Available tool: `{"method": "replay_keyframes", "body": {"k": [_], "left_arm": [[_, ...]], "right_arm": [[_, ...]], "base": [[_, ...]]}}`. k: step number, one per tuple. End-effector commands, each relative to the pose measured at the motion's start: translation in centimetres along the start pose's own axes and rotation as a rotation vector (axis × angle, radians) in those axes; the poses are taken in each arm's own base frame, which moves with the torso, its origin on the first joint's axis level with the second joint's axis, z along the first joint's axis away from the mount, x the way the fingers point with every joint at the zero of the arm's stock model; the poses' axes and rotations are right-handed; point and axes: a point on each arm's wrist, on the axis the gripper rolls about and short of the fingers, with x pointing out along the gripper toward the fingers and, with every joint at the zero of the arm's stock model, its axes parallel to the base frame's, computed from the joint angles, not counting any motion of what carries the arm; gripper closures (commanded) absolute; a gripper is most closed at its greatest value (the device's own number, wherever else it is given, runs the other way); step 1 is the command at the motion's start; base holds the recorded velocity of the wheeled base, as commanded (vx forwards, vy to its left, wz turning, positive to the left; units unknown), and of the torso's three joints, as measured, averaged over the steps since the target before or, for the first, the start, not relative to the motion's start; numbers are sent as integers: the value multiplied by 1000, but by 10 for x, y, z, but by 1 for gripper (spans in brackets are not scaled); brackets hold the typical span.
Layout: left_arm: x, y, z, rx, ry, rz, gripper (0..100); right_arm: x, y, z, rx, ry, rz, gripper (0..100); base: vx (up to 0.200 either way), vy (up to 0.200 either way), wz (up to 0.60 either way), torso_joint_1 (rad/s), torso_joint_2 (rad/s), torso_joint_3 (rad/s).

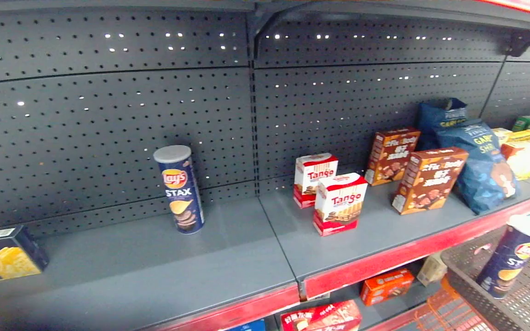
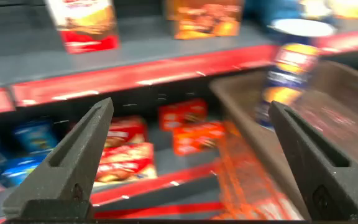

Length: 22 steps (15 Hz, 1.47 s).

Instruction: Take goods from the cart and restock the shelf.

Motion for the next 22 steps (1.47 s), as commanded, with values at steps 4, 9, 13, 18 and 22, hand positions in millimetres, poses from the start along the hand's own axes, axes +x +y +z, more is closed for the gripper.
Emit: {"method": "replay_keyframes", "body": {"k": [4, 9, 13, 18, 22], "left_arm": [[0, 0, 0, 0, 0, -2, 0], [0, 0, 0, -1, 0, -2, 0], [0, 0, 0, -1, 0, -2, 0], [0, 0, 0, 0, 0, -2, 0], [0, 0, 0, -1, 0, -2, 0]], "right_arm": [[0, 0, 0, -1, 0, 1, 0], [0, 0, 0, -1, 0, 1, 0], [0, 0, 0, -1, 0, 0, 0], [2, 1, 95, 0, 69, 45, 0], [30, 1, 124, -6, 205, 68, 0]], "base": [[0, 0, -600, 4, 1, 5], [0, 0, -600, 4, 0, 2], [0, 0, -300, 1, 1, 2], [0, 0, 0, 0, 0, 0], [0, 0, 0, 0, 0, 0]]}}
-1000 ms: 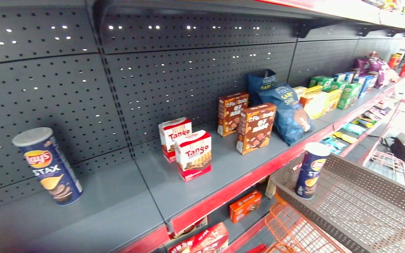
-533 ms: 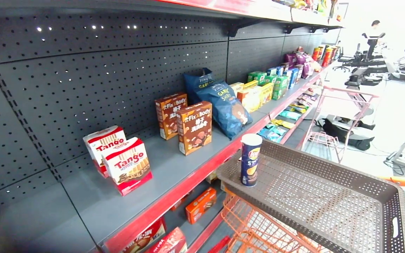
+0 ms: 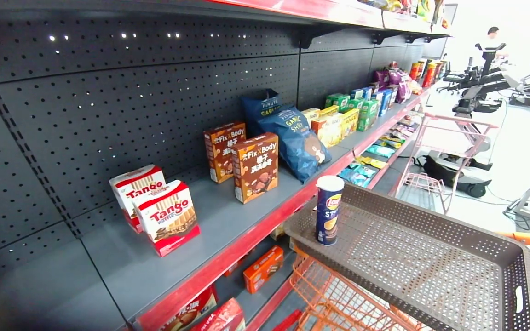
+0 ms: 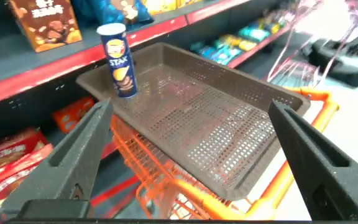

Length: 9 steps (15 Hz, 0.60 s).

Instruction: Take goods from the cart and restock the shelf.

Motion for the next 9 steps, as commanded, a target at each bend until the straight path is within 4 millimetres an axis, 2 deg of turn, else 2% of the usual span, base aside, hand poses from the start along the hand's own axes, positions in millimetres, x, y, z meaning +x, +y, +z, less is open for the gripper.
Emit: {"method": "replay_keyframes", "body": {"k": [1, 2, 4, 5, 6, 8, 9], "left_arm": [[0, 0, 0, -1, 0, 0, 0], [0, 0, 0, -1, 0, 0, 0], [0, 0, 0, -1, 0, 0, 0], [0, 0, 0, -1, 0, 0, 0], [0, 0, 0, -1, 0, 0, 0], [0, 0, 0, -1, 0, 0, 0], [0, 0, 0, -1, 0, 0, 0]], "right_arm": [[42, -1, 25, -8, 191, 40, 0], [59, -2, 27, -31, 213, 41, 0], [109, -5, 30, -51, 302, -41, 0], [123, -6, 31, -54, 304, -52, 0], [157, -6, 30, -63, 297, -44, 0], [188, -2, 22, -95, 346, 18, 0], [197, 1, 19, -92, 371, 72, 0]], "base": [[0, 0, 0, 0, 0, 0], [0, 0, 0, 0, 0, 0], [0, 0, 0, 0, 0, 0], [0, 0, 0, 0, 0, 0], [0, 0, 0, 0, 0, 0], [0, 0, 0, 0, 0, 0], [0, 0, 0, 0, 0, 0]]}}
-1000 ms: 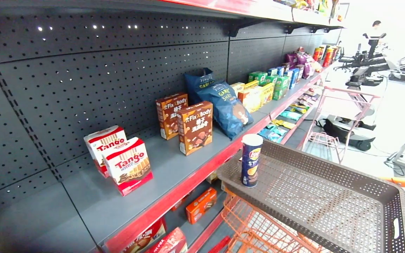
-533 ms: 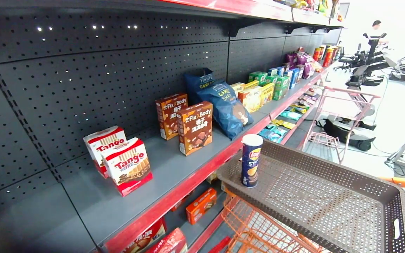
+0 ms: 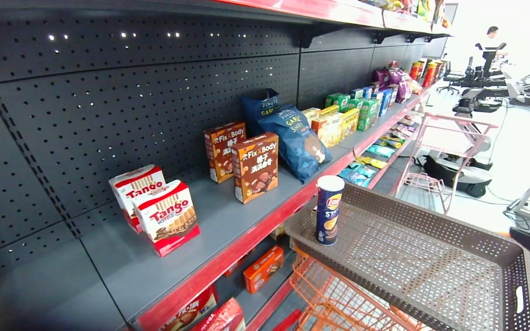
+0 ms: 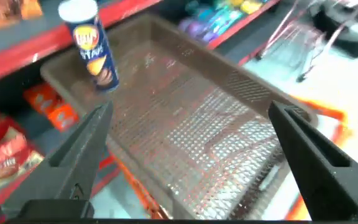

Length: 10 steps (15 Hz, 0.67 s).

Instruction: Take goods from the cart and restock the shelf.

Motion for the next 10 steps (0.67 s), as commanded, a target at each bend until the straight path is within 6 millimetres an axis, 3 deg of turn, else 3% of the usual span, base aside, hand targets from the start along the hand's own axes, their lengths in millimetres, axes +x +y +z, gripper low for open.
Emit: {"method": "replay_keyframes", "body": {"k": [1, 4, 6, 10], "left_arm": [[0, 0, 0, -1, 0, 1, 0], [0, 0, 0, -1, 0, 1, 0], [0, 0, 0, -1, 0, 1, 0], [0, 0, 0, -1, 0, 1, 0]], "right_arm": [[68, 10, -8, -31, 165, 131, 0], [123, 19, -13, -25, 145, 205, 0], [172, 24, -19, -36, 96, 234, 0], [221, 60, -20, -69, 82, 377, 0]], "base": [[0, 0, 0, 0, 0, 0], [0, 0, 0, 0, 0, 0], [0, 0, 0, 0, 0, 0], [0, 0, 0, 0, 0, 0]]}}
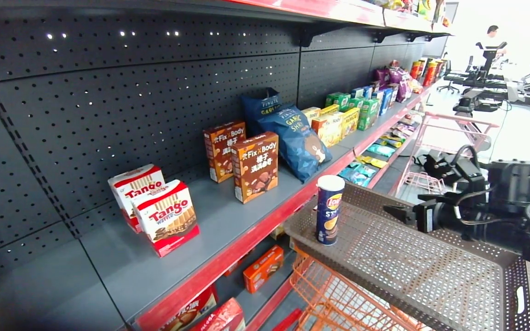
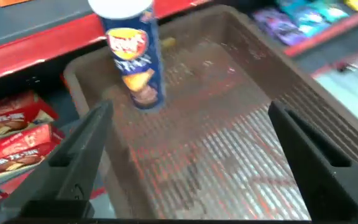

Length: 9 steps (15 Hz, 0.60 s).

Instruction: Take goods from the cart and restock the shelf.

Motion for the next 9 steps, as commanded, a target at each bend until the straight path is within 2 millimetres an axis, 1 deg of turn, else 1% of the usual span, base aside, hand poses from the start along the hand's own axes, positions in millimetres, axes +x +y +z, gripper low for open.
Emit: {"method": "replay_keyframes", "body": {"k": [1, 2, 4, 9], "left_arm": [[0, 0, 0, -1, 0, 0, 0], [0, 0, 0, 1, 0, 0, 0], [0, 0, 0, -1, 0, 0, 0], [0, 0, 0, -1, 0, 0, 0]], "right_arm": [[53, 15, -11, -12, 42, 97, 0], [64, 20, -10, -17, 35, 143, 0], [75, 25, -9, -27, 27, 203, 0], [113, 22, -20, -32, 33, 236, 0]], "base": [[0, 0, 0, 0, 0, 0], [0, 0, 0, 0, 0, 0], [0, 0, 0, 0, 0, 0], [0, 0, 0, 0, 0, 0]]}}
